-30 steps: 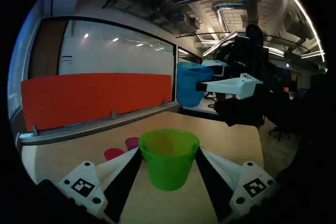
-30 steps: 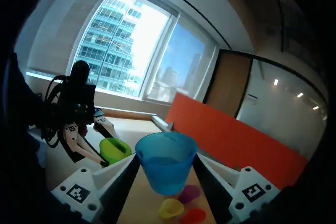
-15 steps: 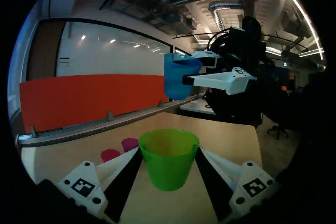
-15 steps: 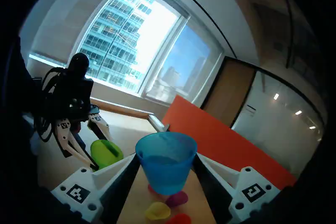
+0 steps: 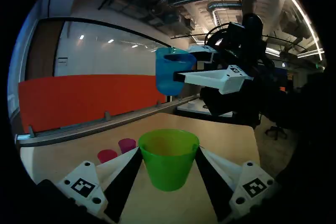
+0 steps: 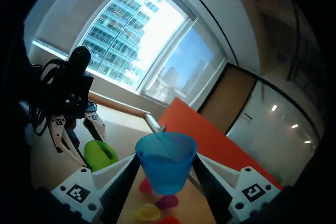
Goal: Pour water
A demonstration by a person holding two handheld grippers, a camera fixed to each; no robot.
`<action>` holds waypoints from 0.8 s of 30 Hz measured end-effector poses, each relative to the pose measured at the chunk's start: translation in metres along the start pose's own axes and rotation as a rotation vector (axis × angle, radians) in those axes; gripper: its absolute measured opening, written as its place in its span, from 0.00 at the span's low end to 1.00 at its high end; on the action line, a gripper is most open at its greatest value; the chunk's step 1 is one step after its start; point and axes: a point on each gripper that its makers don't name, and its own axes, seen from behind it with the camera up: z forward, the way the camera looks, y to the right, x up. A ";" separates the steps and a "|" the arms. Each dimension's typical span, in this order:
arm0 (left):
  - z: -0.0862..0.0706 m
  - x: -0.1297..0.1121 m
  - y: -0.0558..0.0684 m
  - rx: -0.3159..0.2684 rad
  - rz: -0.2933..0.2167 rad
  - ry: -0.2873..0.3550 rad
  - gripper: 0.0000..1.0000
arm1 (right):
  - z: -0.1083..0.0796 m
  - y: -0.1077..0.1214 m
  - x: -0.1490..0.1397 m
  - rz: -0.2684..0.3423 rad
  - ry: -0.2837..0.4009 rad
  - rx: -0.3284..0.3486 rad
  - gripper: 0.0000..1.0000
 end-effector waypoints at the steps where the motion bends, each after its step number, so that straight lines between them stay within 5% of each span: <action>1: 0.000 0.000 0.001 -0.001 0.001 0.000 0.86 | 0.001 0.000 0.001 -0.005 0.001 0.000 0.89; 24: 0.006 0.009 0.012 -0.033 -0.013 0.029 0.85 | 0.017 0.010 0.009 -0.148 -0.005 -0.021 0.89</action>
